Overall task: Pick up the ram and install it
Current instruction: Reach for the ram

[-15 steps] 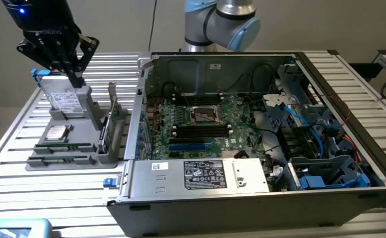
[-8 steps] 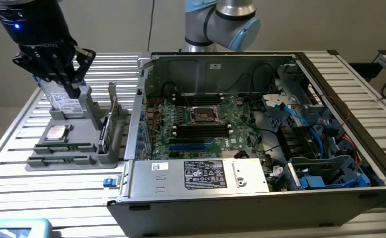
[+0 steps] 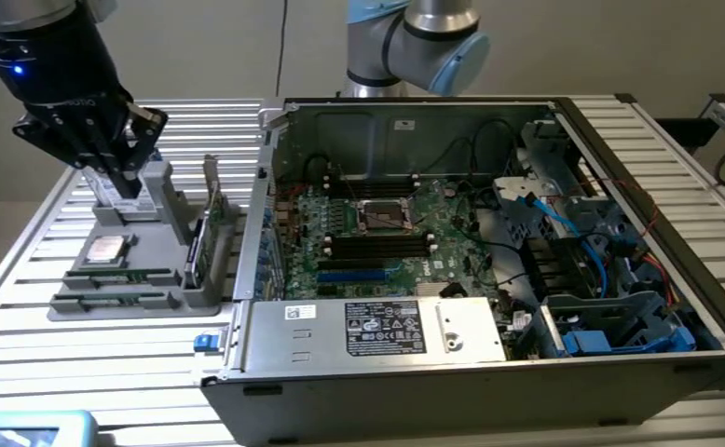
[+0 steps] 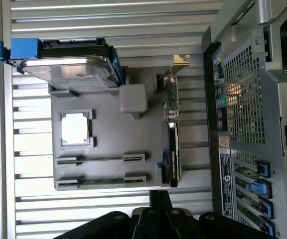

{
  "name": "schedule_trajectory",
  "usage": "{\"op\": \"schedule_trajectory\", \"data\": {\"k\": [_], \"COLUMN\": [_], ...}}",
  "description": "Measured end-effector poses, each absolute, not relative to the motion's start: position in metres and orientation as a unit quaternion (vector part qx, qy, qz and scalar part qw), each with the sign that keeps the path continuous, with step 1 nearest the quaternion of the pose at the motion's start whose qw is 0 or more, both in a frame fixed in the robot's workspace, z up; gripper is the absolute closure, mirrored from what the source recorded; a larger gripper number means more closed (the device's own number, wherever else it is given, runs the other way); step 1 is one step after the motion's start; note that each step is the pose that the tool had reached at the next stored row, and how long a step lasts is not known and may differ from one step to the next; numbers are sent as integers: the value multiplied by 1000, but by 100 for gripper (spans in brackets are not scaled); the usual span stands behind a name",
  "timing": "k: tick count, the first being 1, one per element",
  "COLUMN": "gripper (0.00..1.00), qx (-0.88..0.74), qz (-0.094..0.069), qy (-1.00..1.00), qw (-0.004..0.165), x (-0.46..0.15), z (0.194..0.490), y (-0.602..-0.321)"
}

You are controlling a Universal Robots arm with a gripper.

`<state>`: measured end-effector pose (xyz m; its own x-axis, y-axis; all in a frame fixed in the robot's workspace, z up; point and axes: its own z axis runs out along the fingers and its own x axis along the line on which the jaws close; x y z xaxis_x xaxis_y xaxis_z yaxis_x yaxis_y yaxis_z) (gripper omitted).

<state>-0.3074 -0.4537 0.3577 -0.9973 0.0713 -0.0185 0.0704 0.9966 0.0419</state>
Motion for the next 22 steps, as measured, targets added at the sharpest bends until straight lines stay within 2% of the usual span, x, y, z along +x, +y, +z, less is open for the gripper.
{"op": "schedule_trajectory", "data": {"k": [12,22], "gripper": [89,89], "qx": [34,32], "qz": [19,19], "qy": [999,999], "qw": [10,9], "x": [-333,-356], "z": [337,332], "y": [-454,-453]}}
